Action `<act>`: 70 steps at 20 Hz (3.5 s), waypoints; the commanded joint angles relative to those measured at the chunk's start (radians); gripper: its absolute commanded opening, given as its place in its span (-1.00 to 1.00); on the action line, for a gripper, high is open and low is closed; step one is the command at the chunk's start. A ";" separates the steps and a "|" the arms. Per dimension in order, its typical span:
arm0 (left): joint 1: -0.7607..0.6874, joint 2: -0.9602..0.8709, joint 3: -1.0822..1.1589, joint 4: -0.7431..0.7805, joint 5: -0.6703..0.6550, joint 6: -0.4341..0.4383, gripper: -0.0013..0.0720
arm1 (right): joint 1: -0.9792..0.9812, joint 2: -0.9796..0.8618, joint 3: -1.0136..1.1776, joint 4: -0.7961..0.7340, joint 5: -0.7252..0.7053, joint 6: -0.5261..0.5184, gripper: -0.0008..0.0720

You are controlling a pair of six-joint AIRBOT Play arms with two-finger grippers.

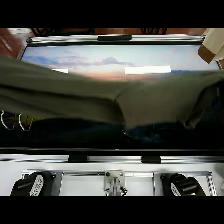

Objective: Fold the shirts.

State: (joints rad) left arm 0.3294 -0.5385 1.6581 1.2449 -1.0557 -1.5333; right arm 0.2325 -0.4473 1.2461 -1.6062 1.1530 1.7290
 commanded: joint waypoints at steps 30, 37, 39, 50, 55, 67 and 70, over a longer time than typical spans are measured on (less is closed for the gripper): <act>0.137 -0.627 -0.792 -0.033 -0.441 0.138 0.74 | -0.424 -0.532 -0.417 0.241 0.058 -0.142 0.61; 0.137 -0.619 -1.192 -0.261 -0.210 0.223 0.90 | -0.487 -0.532 -0.444 0.361 0.181 -0.266 0.61; 0.137 -0.620 -1.241 -0.299 -0.138 0.225 0.89 | -0.487 -0.532 -0.444 0.376 0.180 -0.265 0.61; 0.055 -0.616 -1.248 -0.375 -0.019 0.216 -0.87 | -0.464 -0.631 -0.581 0.405 0.098 -0.245 0.61; 0.055 -0.577 -1.248 -0.374 -0.053 0.225 -0.87 | -0.343 -0.724 -0.593 0.420 -0.079 -0.235 0.61; 0.055 -0.528 -1.196 -0.374 -0.082 0.249 -0.87 | -0.335 -0.839 -0.586 0.597 -0.124 -0.347 -0.58; 0.058 -0.526 -1.062 -0.374 -0.151 0.267 -0.88 | -0.335 -0.801 -0.549 0.584 -0.012 -0.393 -0.82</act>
State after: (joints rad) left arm 0.3851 -1.0672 0.5018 0.8734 -1.1477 -1.2858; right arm -0.1013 -1.2755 0.6689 -1.0538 1.0435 1.4048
